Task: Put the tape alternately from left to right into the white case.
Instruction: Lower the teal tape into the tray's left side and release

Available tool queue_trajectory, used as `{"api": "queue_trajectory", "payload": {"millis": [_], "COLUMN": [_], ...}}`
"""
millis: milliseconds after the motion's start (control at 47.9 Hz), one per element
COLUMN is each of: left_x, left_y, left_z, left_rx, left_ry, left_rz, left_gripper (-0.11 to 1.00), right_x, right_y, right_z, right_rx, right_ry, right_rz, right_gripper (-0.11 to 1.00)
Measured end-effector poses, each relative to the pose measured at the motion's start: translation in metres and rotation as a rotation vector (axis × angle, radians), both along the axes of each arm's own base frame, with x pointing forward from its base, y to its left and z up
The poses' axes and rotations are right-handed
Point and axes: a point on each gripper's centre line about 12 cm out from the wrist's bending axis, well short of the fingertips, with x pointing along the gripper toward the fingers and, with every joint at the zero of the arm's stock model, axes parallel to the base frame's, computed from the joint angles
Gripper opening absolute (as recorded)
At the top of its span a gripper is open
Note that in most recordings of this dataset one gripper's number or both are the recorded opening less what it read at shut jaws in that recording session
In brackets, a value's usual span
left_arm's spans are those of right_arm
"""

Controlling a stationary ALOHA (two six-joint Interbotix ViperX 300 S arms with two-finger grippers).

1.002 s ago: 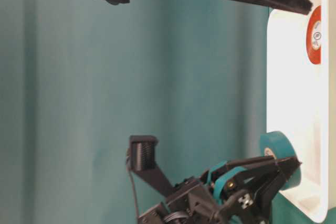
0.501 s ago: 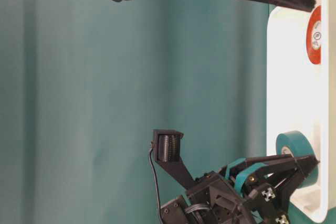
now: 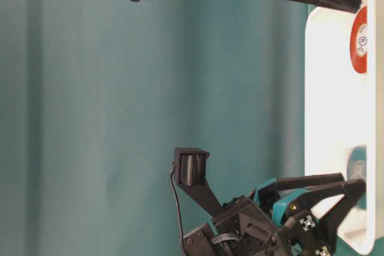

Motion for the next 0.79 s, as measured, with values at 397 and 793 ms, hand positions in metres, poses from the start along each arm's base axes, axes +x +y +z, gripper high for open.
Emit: {"api": "queue_trajectory", "payload": {"millis": [397, 793], "left_x": [0.0, -0.0002], "left_y": [0.0, -0.0007], "left_z": [0.0, 0.0015], "left_rx": [-0.003, -0.004], "left_ry": [-0.001, -0.003], "left_rz": [0.004, 0.004], "left_gripper": [0.85, 0.84], "right_x": [-0.0012, -0.0009], "right_y": [-0.0001, -0.0001], "right_z": [-0.0015, -0.0011], "right_rx": [0.001, 0.001], "right_ry": [0.005, 0.005], "right_rz": [-0.001, -0.001], "right_gripper": [0.68, 0.68]}}
